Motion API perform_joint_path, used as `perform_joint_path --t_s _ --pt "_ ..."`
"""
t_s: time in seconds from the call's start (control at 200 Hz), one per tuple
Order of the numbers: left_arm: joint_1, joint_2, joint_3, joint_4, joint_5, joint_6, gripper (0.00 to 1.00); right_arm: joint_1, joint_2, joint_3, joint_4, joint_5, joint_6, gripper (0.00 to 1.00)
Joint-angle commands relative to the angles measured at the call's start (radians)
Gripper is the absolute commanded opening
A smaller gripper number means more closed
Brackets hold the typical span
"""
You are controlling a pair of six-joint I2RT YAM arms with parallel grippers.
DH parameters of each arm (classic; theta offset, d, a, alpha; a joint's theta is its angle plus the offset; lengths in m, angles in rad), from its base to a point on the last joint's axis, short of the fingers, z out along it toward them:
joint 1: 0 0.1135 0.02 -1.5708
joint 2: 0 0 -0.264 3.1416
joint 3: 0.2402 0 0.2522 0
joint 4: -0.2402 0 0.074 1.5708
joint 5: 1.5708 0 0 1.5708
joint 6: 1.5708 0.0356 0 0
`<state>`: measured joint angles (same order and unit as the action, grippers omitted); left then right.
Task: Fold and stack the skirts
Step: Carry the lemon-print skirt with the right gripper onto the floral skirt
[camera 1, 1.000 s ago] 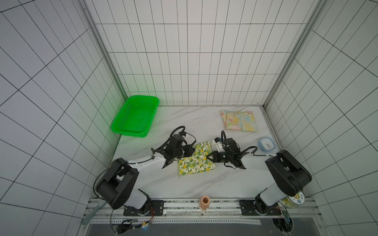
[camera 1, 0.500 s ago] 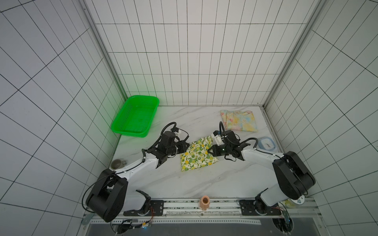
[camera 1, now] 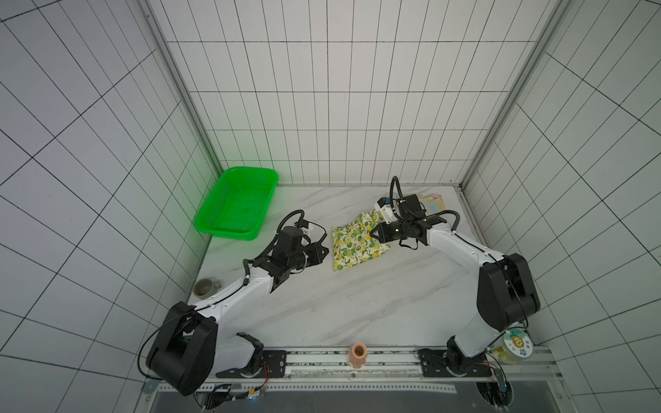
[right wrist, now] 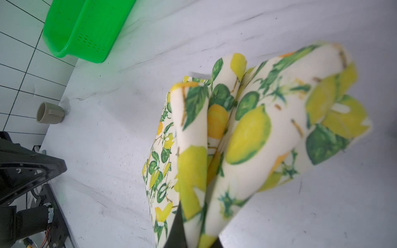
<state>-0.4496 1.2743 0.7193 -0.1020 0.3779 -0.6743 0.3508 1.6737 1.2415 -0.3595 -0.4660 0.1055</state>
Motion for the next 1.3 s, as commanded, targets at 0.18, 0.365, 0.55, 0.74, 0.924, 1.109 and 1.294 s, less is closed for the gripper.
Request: perform_joint_path --t_s 0.18,0.365,0.55,0.74,0.924,1.109,1.294 --pt "0.046 -0.015 0.058 -0.060 0.052 0.025 0.00 -0.115 0.148 0.371 -0.204 -0.177 -0.147 0.00" --pt "0.054 0.004 0.069 -0.054 0.072 0.025 0.00 -0.175 0.300 0.633 -0.376 -0.222 -0.224 0.00" --pt "0.057 0.025 0.091 -0.073 0.076 0.033 0.00 -0.237 0.432 0.875 -0.507 -0.259 -0.268 0.00" --pt "0.057 0.050 0.111 -0.080 0.069 0.016 0.00 -0.320 0.565 1.077 -0.642 -0.371 -0.319 0.00" --pt "0.057 0.088 0.145 -0.075 0.067 0.007 0.00 -0.385 0.624 1.121 -0.695 -0.463 -0.355 0.00" --pt "0.057 0.130 0.200 -0.075 0.063 0.004 0.00 -0.457 0.678 1.166 -0.745 -0.627 -0.393 0.00" --pt "0.057 0.182 0.251 -0.074 0.068 -0.008 0.00 -0.520 0.724 1.175 -0.751 -0.746 -0.379 0.00"
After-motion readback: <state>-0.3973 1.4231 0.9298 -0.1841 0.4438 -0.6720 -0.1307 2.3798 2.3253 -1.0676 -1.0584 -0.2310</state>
